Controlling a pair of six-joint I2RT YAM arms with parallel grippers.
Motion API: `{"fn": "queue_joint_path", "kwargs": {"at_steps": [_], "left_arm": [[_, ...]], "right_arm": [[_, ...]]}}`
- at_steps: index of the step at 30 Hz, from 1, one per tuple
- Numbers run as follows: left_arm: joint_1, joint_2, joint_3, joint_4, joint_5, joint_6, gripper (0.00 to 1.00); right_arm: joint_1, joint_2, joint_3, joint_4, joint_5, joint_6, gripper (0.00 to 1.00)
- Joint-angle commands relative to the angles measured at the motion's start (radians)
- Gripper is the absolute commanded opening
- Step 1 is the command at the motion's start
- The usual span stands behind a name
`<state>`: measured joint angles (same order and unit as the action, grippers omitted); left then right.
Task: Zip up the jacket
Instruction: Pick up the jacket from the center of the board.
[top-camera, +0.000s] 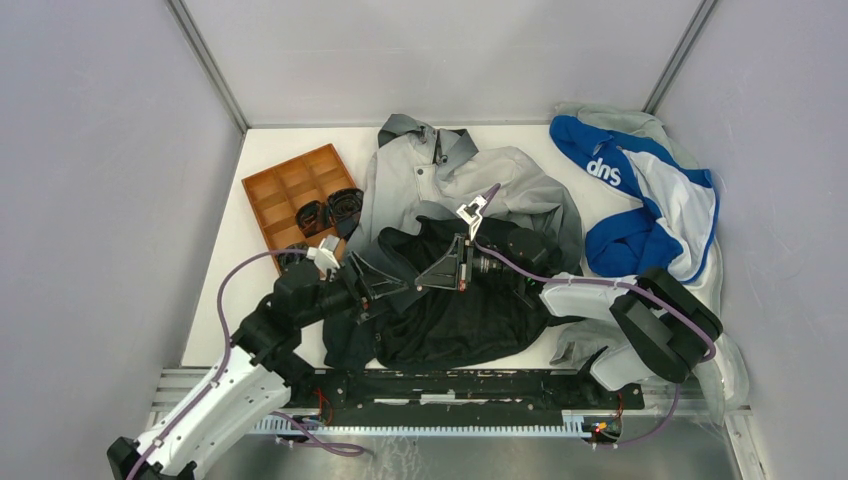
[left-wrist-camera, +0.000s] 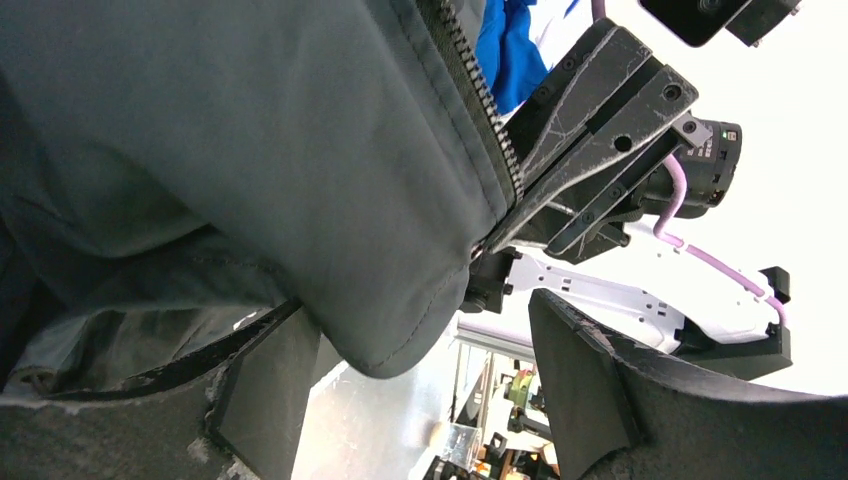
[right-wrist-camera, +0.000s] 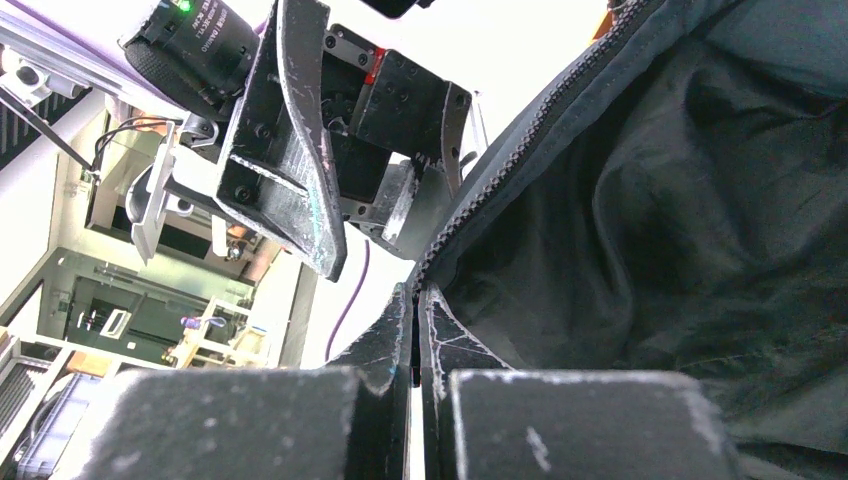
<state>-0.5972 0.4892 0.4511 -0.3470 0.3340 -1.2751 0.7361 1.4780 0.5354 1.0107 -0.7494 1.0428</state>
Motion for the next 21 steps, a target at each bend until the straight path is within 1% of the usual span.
{"fn": "queue_joint_path", "kwargs": {"at_steps": [1,4,7,14,16,17,19,21], "left_arm": [[0.000,0.063,-0.008,0.171,0.014,-0.009,0.81],[-0.001,0.107,-0.015,0.225,0.016,-0.007,0.79],[0.000,0.129,-0.020,0.254,0.004,0.000,0.73],[0.000,0.089,-0.091,0.333,-0.021,-0.028,0.66],[0.000,0.076,-0.115,0.386,-0.029,-0.034,0.62],[0.000,0.070,-0.125,0.406,-0.033,-0.036,0.57],[0.000,0.059,-0.139,0.432,-0.040,-0.036,0.55],[0.000,0.051,-0.151,0.455,-0.044,-0.024,0.46]], "right_arm": [[0.010,-0.021,0.016,0.020,0.012,-0.007,0.00],[0.016,-0.016,0.024,0.022,0.012,-0.002,0.00],[0.017,-0.011,0.020,0.034,0.022,0.025,0.00],[0.016,-0.005,0.008,0.074,0.045,0.094,0.00],[0.016,-0.005,0.003,0.072,0.048,0.099,0.00],[0.015,-0.004,0.002,0.068,0.051,0.100,0.00],[0.017,-0.007,-0.002,0.066,0.051,0.101,0.00],[0.016,-0.006,0.001,0.064,0.053,0.103,0.00]]}}
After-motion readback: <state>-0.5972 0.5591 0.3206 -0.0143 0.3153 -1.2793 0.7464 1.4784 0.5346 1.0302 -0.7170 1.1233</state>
